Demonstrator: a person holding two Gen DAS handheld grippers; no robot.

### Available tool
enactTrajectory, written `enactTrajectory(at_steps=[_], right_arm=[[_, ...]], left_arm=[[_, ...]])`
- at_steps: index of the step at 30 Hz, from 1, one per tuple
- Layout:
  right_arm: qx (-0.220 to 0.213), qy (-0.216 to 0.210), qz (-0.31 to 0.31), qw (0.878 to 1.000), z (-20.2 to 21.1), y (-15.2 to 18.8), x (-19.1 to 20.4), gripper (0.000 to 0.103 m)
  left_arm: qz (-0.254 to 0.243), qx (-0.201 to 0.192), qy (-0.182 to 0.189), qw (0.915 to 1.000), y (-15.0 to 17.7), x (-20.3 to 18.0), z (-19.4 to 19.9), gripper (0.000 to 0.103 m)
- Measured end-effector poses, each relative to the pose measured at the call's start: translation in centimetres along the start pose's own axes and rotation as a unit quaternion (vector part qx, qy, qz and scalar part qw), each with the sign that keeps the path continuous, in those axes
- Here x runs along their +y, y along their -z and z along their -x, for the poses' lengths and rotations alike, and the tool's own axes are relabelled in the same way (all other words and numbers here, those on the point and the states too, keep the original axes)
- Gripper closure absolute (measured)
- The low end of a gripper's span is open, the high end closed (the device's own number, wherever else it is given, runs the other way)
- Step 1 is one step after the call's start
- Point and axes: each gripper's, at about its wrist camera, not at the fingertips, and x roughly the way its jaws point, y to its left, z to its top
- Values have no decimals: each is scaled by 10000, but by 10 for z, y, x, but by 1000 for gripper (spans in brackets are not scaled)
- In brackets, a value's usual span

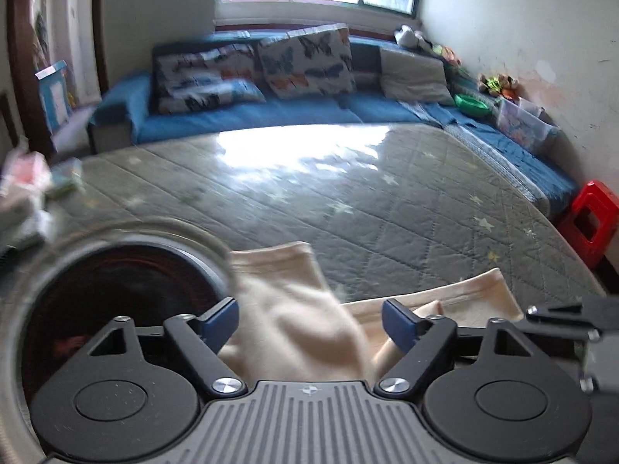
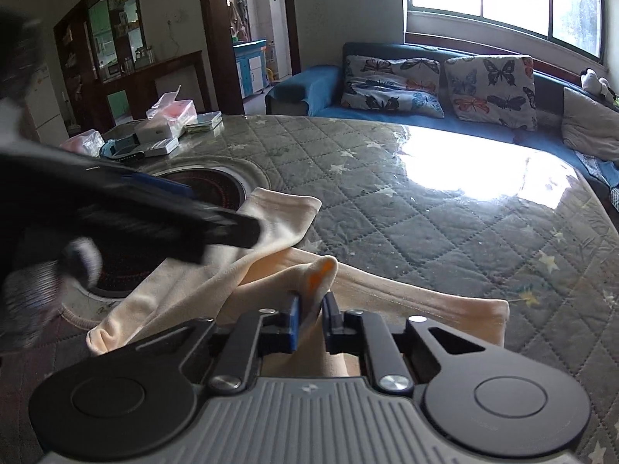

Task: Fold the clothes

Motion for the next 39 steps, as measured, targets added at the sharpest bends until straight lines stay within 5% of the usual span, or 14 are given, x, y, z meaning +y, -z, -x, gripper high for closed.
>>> enactTrajectory(at_steps=[2,6,11,16,18,19,22,24,30,39], right_arm=[[-32,-11,30,10000,3,1,0,96],[-67,18,67,10000,8,2,0,100],[-100,89,6,9999,13,3,-5,101],[-153,73,3,9999,16,3,-6,91],[-150,50,-42,9999,11,2,-6,71],[-143,35,-72,9999,7,1,-6,70],[-67,8,-178,9998,-6,-1,-8,71],[59,-56,-277,9996,-12,0,-9,95],[-302,325,-266,9987,21,5,-11,97],[-845,1609,-760,9804,118,46,-47,97]], left_arm=[[-98,176,16,9998,-1,-6,-12,26],[-172,560,-36,9983,0,-8,-32,52],[-190,448,-120,9987,3,2,-27,90],[34,276,-126,9995,9,20,-7,97],[98,183,-165,9996,11,25,1,98],[129,136,-196,9996,12,28,5,99],[224,-14,-282,9993,15,37,19,99],[332,-128,-357,9987,19,48,32,100],[826,-442,-599,9938,43,90,81,100],[1402,-593,-1132,9818,113,141,149,100]])
